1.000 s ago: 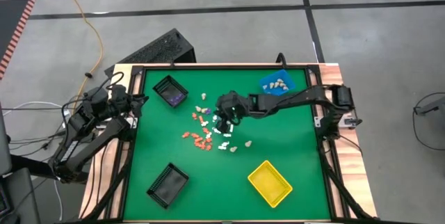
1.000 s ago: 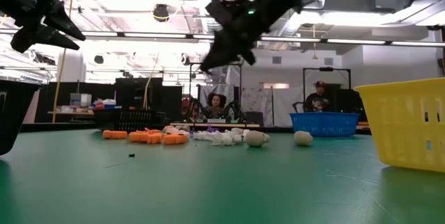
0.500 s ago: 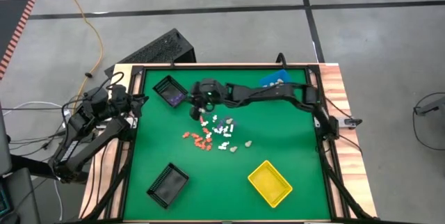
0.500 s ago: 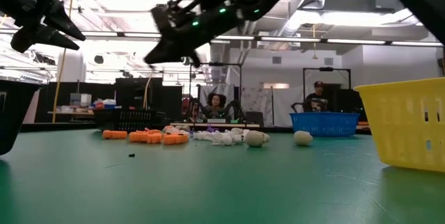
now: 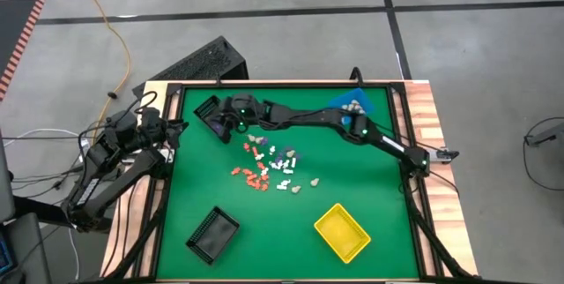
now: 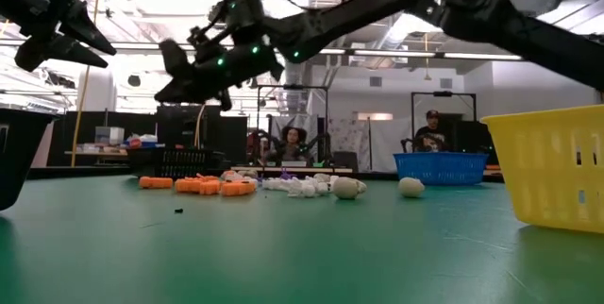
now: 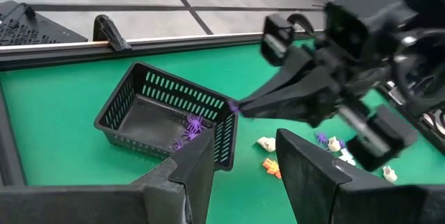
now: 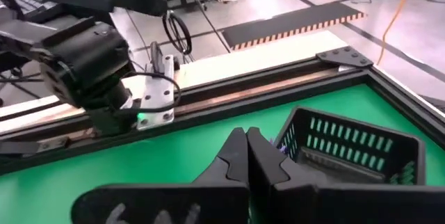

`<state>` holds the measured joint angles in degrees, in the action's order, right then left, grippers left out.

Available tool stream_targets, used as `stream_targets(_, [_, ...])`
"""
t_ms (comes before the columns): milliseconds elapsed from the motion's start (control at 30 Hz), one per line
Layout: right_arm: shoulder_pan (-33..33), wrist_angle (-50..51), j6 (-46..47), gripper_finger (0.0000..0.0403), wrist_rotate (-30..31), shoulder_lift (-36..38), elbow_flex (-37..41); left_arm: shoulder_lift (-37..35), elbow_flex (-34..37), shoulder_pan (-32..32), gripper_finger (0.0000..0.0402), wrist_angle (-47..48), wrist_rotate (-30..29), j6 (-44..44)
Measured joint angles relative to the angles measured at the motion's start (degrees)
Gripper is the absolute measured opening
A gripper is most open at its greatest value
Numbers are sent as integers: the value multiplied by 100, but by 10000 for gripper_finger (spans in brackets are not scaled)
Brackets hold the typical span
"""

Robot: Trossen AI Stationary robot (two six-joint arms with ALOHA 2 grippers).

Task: Sort Halloween decoration
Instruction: Put the purple spider toy into the top black basket

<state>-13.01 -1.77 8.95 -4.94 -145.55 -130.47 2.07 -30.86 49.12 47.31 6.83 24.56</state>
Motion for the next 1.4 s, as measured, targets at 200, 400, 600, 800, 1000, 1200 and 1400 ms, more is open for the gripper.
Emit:
stream_targets(200, [-120, 161, 2, 40, 23, -321, -222, 0, 1, -2, 144, 3, 14, -2])
stream_targets(400, [-219, 252, 2, 99, 67, -385, -233, 0, 1, 0, 144, 0, 13, -4])
stream_targets(600, [-281, 528, 20, 144, -238, -334, -231, 0, 1, -2, 144, 0, 9, -4])
stream_targets(800, [-432, 2040, -449, 160, -613, 405, -225, 0, 1, -2, 144, 0, -2, -7])
stream_targets(1000, [-555, 4525, -1841, 153, -568, 1413, -234, 0, 1, 0, 143, -2, -2, -7])
stream_targets(1200, [-725, 6446, -2315, 134, -526, 2484, -240, 0, 1, 0, 143, -9, -85, -4])
stream_targets(1400, [-889, 8179, -2370, 119, -343, 3369, -229, 0, 1, -2, 143, -4, -127, 0])
